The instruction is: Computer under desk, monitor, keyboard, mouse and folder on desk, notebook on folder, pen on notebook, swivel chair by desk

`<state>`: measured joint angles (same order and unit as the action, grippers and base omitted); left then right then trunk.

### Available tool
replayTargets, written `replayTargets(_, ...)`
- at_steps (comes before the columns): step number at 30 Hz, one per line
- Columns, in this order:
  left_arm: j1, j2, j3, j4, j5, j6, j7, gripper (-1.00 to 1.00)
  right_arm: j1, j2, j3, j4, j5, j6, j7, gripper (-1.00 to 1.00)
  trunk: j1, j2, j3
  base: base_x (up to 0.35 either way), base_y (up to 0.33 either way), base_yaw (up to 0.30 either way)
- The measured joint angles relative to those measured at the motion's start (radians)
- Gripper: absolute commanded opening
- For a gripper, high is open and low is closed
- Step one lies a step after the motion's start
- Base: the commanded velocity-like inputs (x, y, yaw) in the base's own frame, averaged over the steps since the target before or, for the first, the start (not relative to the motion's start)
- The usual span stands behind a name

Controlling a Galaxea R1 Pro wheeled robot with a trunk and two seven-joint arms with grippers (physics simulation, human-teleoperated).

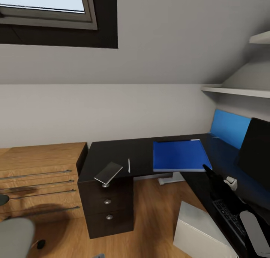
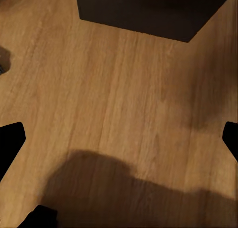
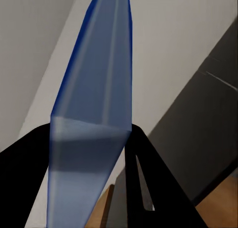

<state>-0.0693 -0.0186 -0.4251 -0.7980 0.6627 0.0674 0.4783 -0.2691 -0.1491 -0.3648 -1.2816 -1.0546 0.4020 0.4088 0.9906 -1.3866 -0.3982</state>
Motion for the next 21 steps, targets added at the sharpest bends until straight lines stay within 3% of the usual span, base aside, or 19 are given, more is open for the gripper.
replayTargets(8,0.0,0.001,0.0,0.001,0.002,0.001,0.0,1.0,0.0,0.0,0.002,-0.002,-0.001,-0.02,0.004,-1.0,-0.031,0.056,0.026,0.0,0.0,-0.089)
replayTargets(12,0.0,0.001,0.0,0.001,0.002,0.001,0.001,1.0,0.0,0.001,0.028,-0.001,0.002,-0.027,-0.001,-1.0,-0.046,0.084,0.039,0.0,0.0,-0.005)
replayTargets(15,0.0,0.001,0.0,0.001,0.002,0.001,0.001,1.0,0.0,0.018,0.042,-0.001,0.001,-0.046,-0.018,-1.0,-0.058,0.105,0.048,0.0,0.0,-0.001)
replayTargets(16,0.0,0.001,0.0,0.001,0.002,0.001,0.001,1.0,0.0,0.039,0.045,-0.002,0.002,-0.068,-0.037,-1.0,-0.061,0.112,0.051,0.0,0.0,0.0)
replayTargets(17,0.0,0.001,0.0,0.001,0.003,0.001,0.001,1.0,0.0,0.094,0.045,-0.005,0.003,-0.142,-0.092,-1.0,-0.065,0.119,0.054,0.0,0.0,0.0)
replayTargets(21,0.001,0.001,0.0,0.001,0.004,0.001,0.001,1.0,0.0,0.155,0.048,-0.007,0.003,-0.284,-0.149,-1.0,-0.081,0.147,0.067,0.0,0.0,0.0)
